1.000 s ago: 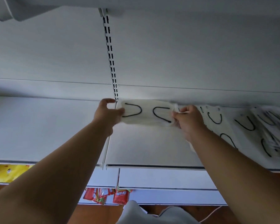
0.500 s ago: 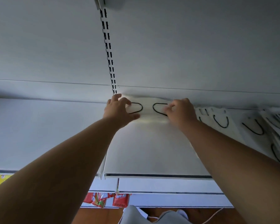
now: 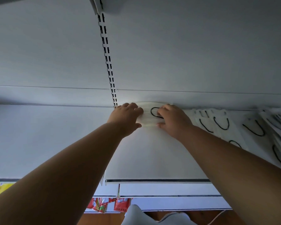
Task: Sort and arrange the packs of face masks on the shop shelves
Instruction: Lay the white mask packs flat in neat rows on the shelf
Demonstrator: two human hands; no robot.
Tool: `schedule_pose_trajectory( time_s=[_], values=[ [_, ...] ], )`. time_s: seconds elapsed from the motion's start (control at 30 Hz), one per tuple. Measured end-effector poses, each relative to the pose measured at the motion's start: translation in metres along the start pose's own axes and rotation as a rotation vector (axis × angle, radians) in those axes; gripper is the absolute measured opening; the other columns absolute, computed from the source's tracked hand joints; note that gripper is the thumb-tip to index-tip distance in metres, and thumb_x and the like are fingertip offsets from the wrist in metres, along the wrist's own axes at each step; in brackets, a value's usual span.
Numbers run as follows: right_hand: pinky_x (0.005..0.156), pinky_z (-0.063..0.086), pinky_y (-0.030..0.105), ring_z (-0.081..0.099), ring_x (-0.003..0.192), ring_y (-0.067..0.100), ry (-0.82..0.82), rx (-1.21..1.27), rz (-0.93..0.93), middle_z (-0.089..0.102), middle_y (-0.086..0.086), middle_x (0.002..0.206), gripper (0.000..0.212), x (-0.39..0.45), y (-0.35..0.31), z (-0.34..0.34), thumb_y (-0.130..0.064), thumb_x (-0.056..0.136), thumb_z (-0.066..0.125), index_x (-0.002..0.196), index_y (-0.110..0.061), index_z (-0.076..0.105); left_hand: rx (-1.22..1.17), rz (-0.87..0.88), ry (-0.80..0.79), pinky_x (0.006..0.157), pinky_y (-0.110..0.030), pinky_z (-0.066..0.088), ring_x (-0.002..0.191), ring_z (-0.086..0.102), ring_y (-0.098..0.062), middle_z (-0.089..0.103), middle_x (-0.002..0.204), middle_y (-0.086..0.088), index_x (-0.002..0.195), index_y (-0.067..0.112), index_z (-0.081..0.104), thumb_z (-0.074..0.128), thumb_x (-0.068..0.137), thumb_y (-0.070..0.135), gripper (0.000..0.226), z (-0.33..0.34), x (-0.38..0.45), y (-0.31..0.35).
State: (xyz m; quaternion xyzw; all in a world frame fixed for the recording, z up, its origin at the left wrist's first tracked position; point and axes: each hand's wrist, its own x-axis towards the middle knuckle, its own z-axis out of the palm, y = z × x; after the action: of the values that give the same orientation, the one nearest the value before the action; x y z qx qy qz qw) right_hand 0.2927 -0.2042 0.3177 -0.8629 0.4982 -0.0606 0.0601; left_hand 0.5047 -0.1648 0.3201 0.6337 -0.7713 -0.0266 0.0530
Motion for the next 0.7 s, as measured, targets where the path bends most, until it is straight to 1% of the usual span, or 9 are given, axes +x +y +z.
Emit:
schedule_pose_trajectory(
  time_s=[0.07, 0.13, 0.23, 0.3, 0.37, 0.43, 0.5, 0.63, 0.7],
  values=[
    [0.095, 0.047, 0.044, 0.049, 0.118, 0.027, -0.043, 0.029, 0.004, 0.054, 0.003, 0.126, 0.039, -0.002, 0.002, 0.000, -0.030, 0.086, 0.068, 0.122, -0.017, 0.059, 0.016, -0.009, -0.026, 0.107, -0.039, 0.039, 0.131, 0.043, -0.022, 0.044, 0.146, 0.004, 0.137, 0.033, 0.051, 0.065, 0.090, 0.050, 0.052, -0.003, -0.001, 0.002],
    [0.101, 0.045, 0.045, 0.046, 0.127, 0.027, -0.062, 0.059, 0.006, 0.051, 0.003, 0.136, 0.038, -0.005, 0.003, -0.003, -0.026, 0.092, 0.060, 0.130, -0.019, 0.059, 0.071, -0.012, -0.010, 0.110, -0.039, 0.036, 0.133, 0.040, -0.024, 0.041, 0.147, 0.001, 0.137, 0.028, 0.053, 0.061, 0.091, 0.051, 0.051, -0.007, -0.004, 0.010],
    [0.113, 0.036, 0.046, 0.032, 0.143, 0.030, -0.059, 0.053, -0.002, 0.036, 0.009, 0.155, 0.040, -0.015, 0.002, -0.010, -0.018, 0.098, 0.048, 0.137, -0.019, 0.057, 0.093, 0.020, 0.066, 0.111, -0.038, 0.031, 0.131, 0.041, -0.025, 0.043, 0.145, -0.002, 0.134, 0.020, 0.054, 0.056, 0.094, 0.042, 0.045, -0.009, -0.013, 0.029],
    [0.116, 0.032, 0.044, 0.027, 0.146, 0.029, -0.024, 0.074, 0.014, 0.030, 0.008, 0.160, 0.043, -0.024, 0.001, -0.016, -0.016, 0.099, 0.045, 0.141, -0.018, 0.053, 0.057, 0.040, 0.093, 0.110, -0.037, 0.031, 0.131, 0.042, -0.025, 0.045, 0.144, -0.002, 0.137, 0.019, 0.052, 0.055, 0.095, 0.035, 0.045, -0.007, -0.022, 0.041],
    [0.116, 0.032, 0.043, 0.030, 0.145, 0.028, 0.010, 0.099, 0.032, 0.032, 0.006, 0.159, 0.044, -0.035, 0.002, -0.022, -0.016, 0.099, 0.045, 0.143, -0.016, 0.051, 0.012, 0.036, 0.089, 0.110, -0.037, 0.031, 0.132, 0.041, -0.025, 0.045, 0.145, -0.001, 0.141, 0.020, 0.049, 0.054, 0.095, 0.033, 0.047, -0.006, -0.030, 0.051],
    [0.114, 0.034, 0.041, 0.035, 0.141, 0.027, 0.038, 0.110, 0.040, 0.038, 0.006, 0.155, 0.042, -0.045, 0.003, -0.026, -0.014, 0.098, 0.046, 0.140, -0.014, 0.054, -0.025, 0.029, 0.096, 0.110, -0.037, 0.031, 0.133, 0.041, -0.025, 0.044, 0.146, 0.000, 0.142, 0.021, 0.048, 0.054, 0.096, 0.033, 0.048, -0.006, -0.037, 0.061],
    [0.111, 0.036, 0.038, 0.041, 0.136, 0.025, 0.064, 0.126, 0.058, 0.045, 0.006, 0.149, 0.040, -0.057, 0.005, -0.028, -0.011, 0.097, 0.046, 0.135, -0.012, 0.058, -0.057, 0.029, 0.097, 0.111, -0.036, 0.031, 0.133, 0.041, -0.024, 0.046, 0.145, 0.001, 0.140, 0.023, 0.050, 0.053, 0.096, 0.035, 0.045, -0.004, -0.045, 0.072],
    [0.106, 0.036, 0.029, 0.046, 0.128, 0.020, 0.088, 0.168, 0.078, 0.052, 0.003, 0.140, 0.036, -0.082, 0.013, -0.028, -0.014, 0.100, 0.045, 0.132, -0.012, 0.060, -0.151, 0.037, 0.053, 0.110, -0.032, 0.032, 0.129, 0.044, -0.018, 0.051, 0.140, 0.005, 0.134, 0.028, 0.055, 0.050, 0.097, 0.038, 0.039, 0.000, -0.056, 0.102],
    [0.106, 0.036, 0.030, 0.048, 0.127, 0.020, 0.105, 0.192, 0.108, 0.055, 0.003, 0.137, 0.033, -0.092, 0.023, -0.028, -0.014, 0.100, 0.047, 0.130, -0.012, 0.062, -0.218, 0.039, 0.028, 0.108, -0.031, 0.035, 0.127, 0.046, -0.017, 0.053, 0.137, 0.007, 0.132, 0.029, 0.057, 0.050, 0.098, 0.038, 0.036, 0.000, -0.058, 0.121]
  ],
)
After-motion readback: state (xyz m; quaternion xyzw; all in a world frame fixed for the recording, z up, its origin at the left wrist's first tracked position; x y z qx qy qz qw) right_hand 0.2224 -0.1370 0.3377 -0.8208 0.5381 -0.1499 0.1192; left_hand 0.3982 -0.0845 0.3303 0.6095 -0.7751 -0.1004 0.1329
